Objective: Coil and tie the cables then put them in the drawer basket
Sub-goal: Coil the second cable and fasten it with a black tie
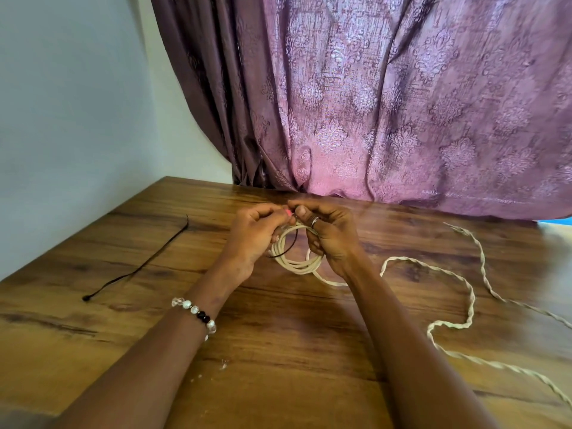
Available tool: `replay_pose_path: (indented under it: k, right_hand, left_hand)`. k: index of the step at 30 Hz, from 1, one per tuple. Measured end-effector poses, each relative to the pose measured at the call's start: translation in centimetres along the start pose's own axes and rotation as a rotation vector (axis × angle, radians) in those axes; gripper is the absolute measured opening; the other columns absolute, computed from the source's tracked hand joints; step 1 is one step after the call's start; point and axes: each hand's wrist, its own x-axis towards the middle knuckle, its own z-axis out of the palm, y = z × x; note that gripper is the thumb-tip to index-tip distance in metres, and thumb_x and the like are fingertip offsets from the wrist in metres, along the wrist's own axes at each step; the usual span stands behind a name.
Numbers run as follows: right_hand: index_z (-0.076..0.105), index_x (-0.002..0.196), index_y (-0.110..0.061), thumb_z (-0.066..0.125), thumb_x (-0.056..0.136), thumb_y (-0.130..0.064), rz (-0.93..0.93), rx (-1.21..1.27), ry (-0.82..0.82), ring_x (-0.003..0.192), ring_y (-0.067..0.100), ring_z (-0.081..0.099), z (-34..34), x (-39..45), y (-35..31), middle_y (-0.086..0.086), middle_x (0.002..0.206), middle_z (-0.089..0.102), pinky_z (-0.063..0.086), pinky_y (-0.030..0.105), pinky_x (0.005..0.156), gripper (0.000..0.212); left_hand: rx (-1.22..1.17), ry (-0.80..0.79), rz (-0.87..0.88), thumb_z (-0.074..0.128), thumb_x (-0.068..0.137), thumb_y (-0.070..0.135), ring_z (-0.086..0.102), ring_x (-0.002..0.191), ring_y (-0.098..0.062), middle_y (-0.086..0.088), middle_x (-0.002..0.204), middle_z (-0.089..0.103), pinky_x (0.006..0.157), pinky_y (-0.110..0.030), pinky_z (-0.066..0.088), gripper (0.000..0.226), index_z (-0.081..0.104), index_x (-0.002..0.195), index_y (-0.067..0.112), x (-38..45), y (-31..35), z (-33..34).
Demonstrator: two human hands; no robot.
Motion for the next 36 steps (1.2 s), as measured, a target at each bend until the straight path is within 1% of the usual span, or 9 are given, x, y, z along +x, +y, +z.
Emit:
replay_pose_path:
  k: [4, 7, 13, 19, 22, 25, 30, 33, 36]
  right_hand:
    - [0.069, 0.101, -0.005, 0.055, 0.093, -0.005, -0.006, -0.005, 0.028, 0.031, 0.007, 0.029, 0.1, 0.17, 0.36, 0.017, 0.078, 0.066, 0.024, 0.015, 0.034, 0.016]
    - [0.069, 0.1, -0.005, 0.055, 0.093, -0.007, -0.011, -0.019, 0.021, 0.032, 0.007, 0.029, 0.12, 0.14, 0.38, 0.023, 0.082, 0.062, 0.023, 0.016, 0.034, 0.016]
    - [0.067, 0.101, -0.003, 0.053, 0.094, -0.007, 0.0, -0.024, -0.009, 0.032, 0.007, 0.027, 0.05, 0.26, 0.49, -0.002, 0.048, 0.051, 0.021, 0.016, 0.035, 0.016]
    - [0.065, 0.099, -0.003, 0.048, 0.097, -0.008, 0.034, -0.015, -0.045, 0.033, 0.006, 0.027, -0.06, 0.27, 0.32, -0.003, 0.05, 0.051, 0.024, 0.015, 0.035, 0.017]
    - [0.067, 0.096, -0.005, 0.049, 0.097, -0.008, 0.021, -0.024, -0.047, 0.033, 0.007, 0.026, 0.02, 0.33, 0.36, 0.005, 0.051, 0.046, 0.024, 0.014, 0.035, 0.018]
    - [0.068, 0.095, -0.007, 0.05, 0.097, -0.007, 0.015, -0.031, -0.046, 0.033, 0.007, 0.026, 0.13, 0.32, 0.24, 0.002, 0.05, 0.046, 0.024, 0.014, 0.035, 0.018]
    - [0.069, 0.097, -0.006, 0.054, 0.094, -0.004, -0.01, -0.017, -0.011, 0.033, 0.005, 0.028, 0.13, 0.18, 0.26, -0.003, 0.048, 0.051, 0.023, 0.015, 0.035, 0.016]
    - [0.07, 0.094, -0.008, 0.06, 0.089, -0.004, -0.007, 0.025, 0.037, 0.033, 0.007, 0.032, 0.12, 0.14, 0.54, 0.002, 0.061, 0.063, 0.026, 0.014, 0.035, 0.013]
    - [0.07, 0.093, -0.01, 0.062, 0.087, -0.005, 0.013, 0.059, 0.057, 0.033, 0.007, 0.034, 0.13, 0.08, 0.64, 0.006, 0.07, 0.067, 0.026, 0.014, 0.035, 0.011]
  left_hand:
    - [0.009, -0.012, 0.031, 0.062, 0.091, 0.015, 0.039, 0.043, -0.011, 0.005, 0.044, 0.048, 0.04, -0.021, 0.03, 0.018, 0.072, 0.077, 0.011, -0.03, -0.05, -0.01]
    - [0.029, -0.021, 0.053, 0.061, 0.091, 0.012, 0.044, 0.042, -0.005, 0.011, 0.043, 0.053, 0.04, -0.018, 0.034, 0.016, 0.071, 0.078, 0.01, -0.2, 0.09, 0.04]
    - [0.027, -0.014, 0.077, 0.059, 0.091, 0.007, 0.05, 0.04, 0.003, 0.014, 0.043, 0.056, 0.041, -0.011, 0.037, 0.013, 0.069, 0.084, 0.003, -0.27, 0.27, 0.02]
    - [0.06, -0.027, 0.076, 0.059, 0.091, 0.008, 0.049, 0.041, 0.001, 0.013, 0.044, 0.057, 0.043, -0.015, 0.038, 0.018, 0.069, 0.077, 0.012, -0.42, 0.37, 0.11]
    - [0.06, -0.019, 0.072, 0.061, 0.091, 0.011, 0.042, 0.043, -0.007, 0.009, 0.045, 0.051, 0.045, -0.023, 0.034, 0.02, 0.071, 0.074, 0.015, -0.22, 0.1, 0.01]
    - [0.046, -0.013, 0.076, 0.062, 0.09, 0.011, 0.04, 0.046, -0.012, 0.002, 0.048, 0.049, 0.048, -0.026, 0.033, 0.022, 0.072, 0.072, 0.018, -0.1, -0.16, 0.02]
    - [0.014, -0.034, 0.084, 0.06, 0.091, 0.009, 0.037, 0.041, -0.005, 0.006, 0.045, 0.047, 0.044, -0.022, 0.032, 0.017, 0.071, 0.078, 0.012, -0.08, -0.31, 0.03]
    - [0.005, -0.034, 0.08, 0.06, 0.091, 0.008, 0.037, 0.039, -0.003, 0.009, 0.042, 0.047, 0.042, -0.019, 0.031, 0.013, 0.07, 0.083, 0.006, -0.01, -0.34, 0.09]
    - [-0.018, -0.04, 0.075, 0.06, 0.091, 0.007, 0.037, 0.038, -0.004, 0.008, 0.042, 0.046, 0.041, -0.019, 0.031, 0.015, 0.07, 0.08, 0.007, 0.05, -0.42, 0.16]
